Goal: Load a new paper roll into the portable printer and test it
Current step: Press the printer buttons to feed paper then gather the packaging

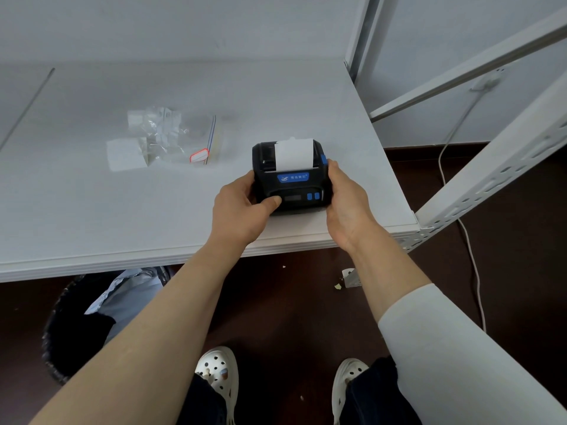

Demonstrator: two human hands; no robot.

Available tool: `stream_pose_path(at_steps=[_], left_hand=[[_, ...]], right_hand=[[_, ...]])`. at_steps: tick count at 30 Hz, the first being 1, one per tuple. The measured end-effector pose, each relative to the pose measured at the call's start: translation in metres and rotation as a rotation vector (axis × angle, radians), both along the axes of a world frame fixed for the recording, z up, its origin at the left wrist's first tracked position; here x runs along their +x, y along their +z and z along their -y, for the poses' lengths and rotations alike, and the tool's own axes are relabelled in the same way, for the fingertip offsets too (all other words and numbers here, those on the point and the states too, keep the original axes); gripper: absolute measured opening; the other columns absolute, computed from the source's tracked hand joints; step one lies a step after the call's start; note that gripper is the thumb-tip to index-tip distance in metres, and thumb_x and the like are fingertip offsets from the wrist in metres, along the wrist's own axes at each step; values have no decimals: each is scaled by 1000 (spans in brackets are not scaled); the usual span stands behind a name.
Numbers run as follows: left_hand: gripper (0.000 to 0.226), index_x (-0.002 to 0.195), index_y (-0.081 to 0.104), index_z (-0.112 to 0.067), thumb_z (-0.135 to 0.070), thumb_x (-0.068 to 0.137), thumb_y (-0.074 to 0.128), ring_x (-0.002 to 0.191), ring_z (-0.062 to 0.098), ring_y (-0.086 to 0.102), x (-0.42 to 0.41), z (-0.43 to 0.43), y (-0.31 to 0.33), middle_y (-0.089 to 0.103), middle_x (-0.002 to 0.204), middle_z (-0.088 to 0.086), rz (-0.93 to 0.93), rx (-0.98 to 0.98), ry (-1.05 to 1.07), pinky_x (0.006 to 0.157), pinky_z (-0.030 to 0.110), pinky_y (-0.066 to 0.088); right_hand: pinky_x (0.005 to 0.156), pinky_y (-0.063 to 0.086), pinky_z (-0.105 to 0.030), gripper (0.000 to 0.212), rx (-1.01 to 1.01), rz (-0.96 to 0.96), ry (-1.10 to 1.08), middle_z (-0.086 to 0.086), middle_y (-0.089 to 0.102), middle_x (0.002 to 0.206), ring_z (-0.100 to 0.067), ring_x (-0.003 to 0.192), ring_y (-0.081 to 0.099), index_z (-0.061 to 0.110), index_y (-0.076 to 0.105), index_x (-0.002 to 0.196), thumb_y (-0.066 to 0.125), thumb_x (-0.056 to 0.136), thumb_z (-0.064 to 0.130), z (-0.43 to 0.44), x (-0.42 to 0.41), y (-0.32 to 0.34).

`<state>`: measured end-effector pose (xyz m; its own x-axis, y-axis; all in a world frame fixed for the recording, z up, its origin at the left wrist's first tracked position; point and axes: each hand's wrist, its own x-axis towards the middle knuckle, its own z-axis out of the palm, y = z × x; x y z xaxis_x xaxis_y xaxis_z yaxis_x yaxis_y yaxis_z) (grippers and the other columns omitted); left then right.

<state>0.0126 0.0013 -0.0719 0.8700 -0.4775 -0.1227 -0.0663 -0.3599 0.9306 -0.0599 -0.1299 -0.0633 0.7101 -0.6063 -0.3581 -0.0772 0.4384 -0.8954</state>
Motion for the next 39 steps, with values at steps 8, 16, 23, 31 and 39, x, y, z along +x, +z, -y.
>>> stream_pose_path(at_steps=[8,16,23,31,39], left_hand=[[50,111,65,-22,-25,62,63,101,19,66,0,1,-1,72,105,1,-1,6,12,99,43,49],[48,109,66,-22,-25,61,63,100,21,67,0,2,1,72,102,-1,2,10,22,98,45,49],[49,110,66,-22,-24,61,63,100,19,67,-1,2,3,71,100,-4,-9,7,23,98,43,49],[48,109,67,-24,-23,61,63,98,18,67,-2,1,5,73,101,-3,-9,-4,22,97,43,50],[48,108,67,-23,-22,60,63,97,16,68,-3,1,9,72,98,-4,-30,-6,31,97,41,50]], right_hand=[[90,41,-23,31,-8,-5,7,1,67,99,-10,102,58,20,64,107,41,96,37,1,1,-1],[84,43,-22,31,-5,-6,0,2,67,95,-9,97,59,19,63,110,42,96,37,0,1,-2],[93,41,-24,31,-8,-4,11,2,66,99,-10,101,57,21,63,109,40,96,37,0,1,-1],[88,42,-21,35,-15,-7,2,2,66,101,-9,99,58,17,61,117,39,97,36,-1,1,-1],[92,41,-22,35,-33,-24,12,2,66,103,-10,102,58,18,62,115,40,96,37,-1,1,-1]])
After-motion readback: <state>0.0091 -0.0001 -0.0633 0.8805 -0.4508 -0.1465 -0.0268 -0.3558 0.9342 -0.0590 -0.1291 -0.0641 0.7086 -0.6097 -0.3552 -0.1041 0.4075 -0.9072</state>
